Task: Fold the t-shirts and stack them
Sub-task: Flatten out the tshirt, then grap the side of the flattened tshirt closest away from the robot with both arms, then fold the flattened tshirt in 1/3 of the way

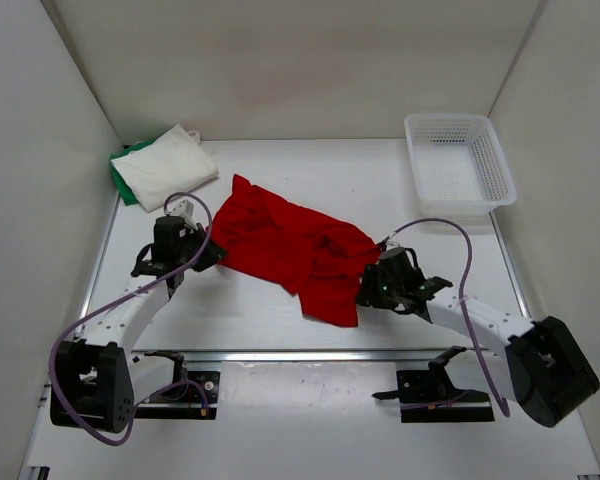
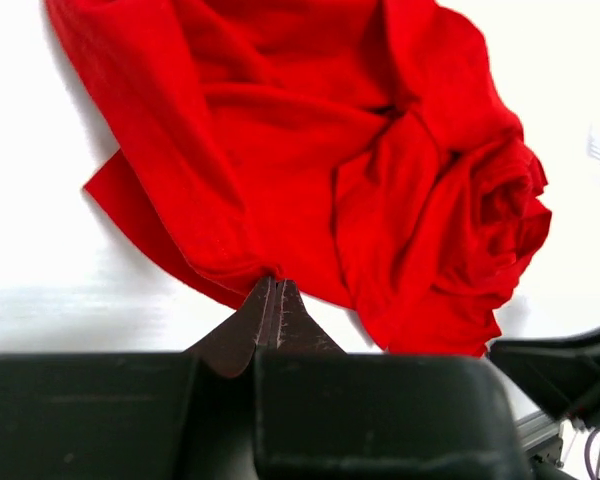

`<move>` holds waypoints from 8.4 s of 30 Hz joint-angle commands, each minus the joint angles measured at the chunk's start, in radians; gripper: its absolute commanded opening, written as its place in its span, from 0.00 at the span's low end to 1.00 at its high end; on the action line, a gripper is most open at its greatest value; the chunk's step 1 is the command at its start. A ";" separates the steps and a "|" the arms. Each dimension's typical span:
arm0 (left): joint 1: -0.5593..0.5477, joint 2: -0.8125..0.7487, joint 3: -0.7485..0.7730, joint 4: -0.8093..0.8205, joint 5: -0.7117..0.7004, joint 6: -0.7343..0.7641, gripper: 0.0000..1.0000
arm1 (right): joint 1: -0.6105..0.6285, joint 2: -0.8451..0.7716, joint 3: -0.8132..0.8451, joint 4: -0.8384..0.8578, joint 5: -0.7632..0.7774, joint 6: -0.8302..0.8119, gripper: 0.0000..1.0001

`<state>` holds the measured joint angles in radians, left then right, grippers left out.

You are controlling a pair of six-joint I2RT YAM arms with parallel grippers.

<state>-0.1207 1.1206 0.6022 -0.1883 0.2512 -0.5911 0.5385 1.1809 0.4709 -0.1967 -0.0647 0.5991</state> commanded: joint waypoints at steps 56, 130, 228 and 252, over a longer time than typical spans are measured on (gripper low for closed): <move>-0.085 -0.042 -0.053 0.093 0.042 -0.041 0.00 | 0.436 0.049 0.121 -0.331 0.229 0.283 0.43; 0.303 0.599 1.587 -0.120 0.030 -0.097 0.00 | -0.373 0.493 1.979 -0.073 0.112 -0.535 0.00; 0.291 0.611 0.292 0.194 -0.090 -0.206 0.18 | -0.482 0.517 0.741 -0.258 -0.079 -0.320 0.00; 0.297 0.176 -0.127 0.118 -0.064 -0.164 0.57 | -0.409 -0.185 0.034 -0.041 -0.003 -0.064 0.07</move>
<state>0.1951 1.3239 0.4873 -0.0830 0.1917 -0.7673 0.1486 1.0500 0.5751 -0.2970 -0.0971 0.4732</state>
